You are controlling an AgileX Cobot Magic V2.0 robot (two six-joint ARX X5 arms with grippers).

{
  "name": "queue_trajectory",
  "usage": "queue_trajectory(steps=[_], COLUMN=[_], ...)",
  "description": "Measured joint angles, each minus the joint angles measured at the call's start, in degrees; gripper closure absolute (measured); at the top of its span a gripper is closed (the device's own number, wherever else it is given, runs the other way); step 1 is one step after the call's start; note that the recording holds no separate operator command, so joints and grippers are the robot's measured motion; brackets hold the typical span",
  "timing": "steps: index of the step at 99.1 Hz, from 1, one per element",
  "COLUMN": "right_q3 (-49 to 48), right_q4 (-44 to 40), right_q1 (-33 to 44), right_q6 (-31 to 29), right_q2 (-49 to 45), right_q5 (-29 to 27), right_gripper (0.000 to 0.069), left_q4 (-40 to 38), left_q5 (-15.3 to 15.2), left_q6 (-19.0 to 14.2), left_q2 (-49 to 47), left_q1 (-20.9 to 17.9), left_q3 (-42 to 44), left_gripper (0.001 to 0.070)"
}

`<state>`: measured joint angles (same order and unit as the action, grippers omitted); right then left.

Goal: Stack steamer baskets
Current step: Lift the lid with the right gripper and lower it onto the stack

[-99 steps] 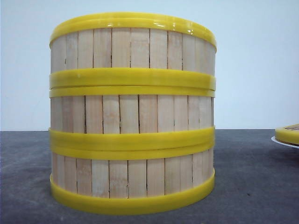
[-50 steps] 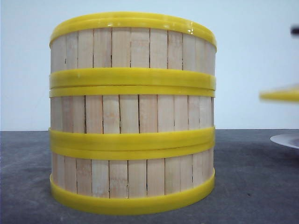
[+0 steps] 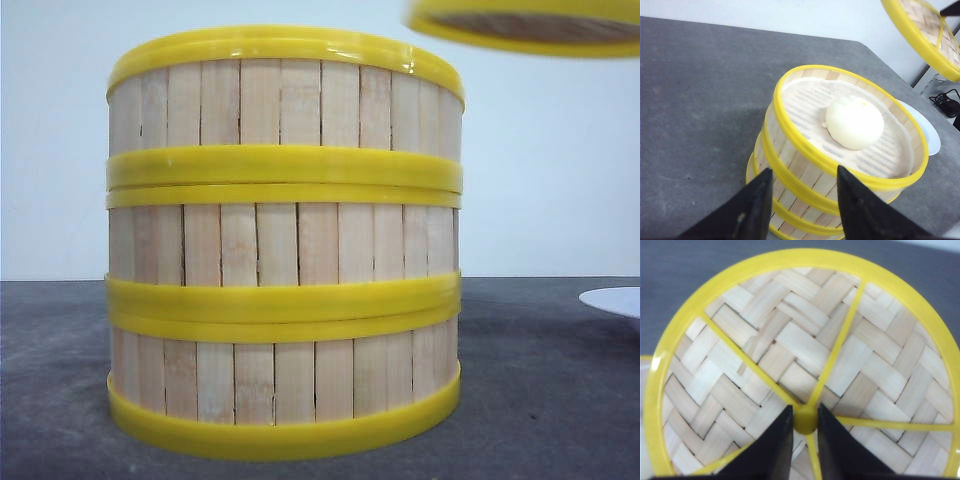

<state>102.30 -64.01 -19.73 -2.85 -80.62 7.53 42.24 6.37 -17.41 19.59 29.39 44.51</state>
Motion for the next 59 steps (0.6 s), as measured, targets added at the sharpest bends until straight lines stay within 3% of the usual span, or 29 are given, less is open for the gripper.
queue_trajectory(steps=[29, 59], right_q3=[0.2, 0.2], right_q4=[0.1, 0.0], right_q1=[-19.3, -26.8], right_q6=[-0.2, -0.2], right_q2=[-2.1, -6.6], right_q5=[0.0, -2.7], right_gripper=[0.0636, 0.0637], left_q4=[0.0, 0.2], left_q5=[0.0, 0.0], left_q6=[0.0, 0.0], left_q2=[0.0, 0.0], left_q1=[0.0, 0.0], left_q3=[0.0, 0.0], left_gripper=[0.0479, 0.0479])
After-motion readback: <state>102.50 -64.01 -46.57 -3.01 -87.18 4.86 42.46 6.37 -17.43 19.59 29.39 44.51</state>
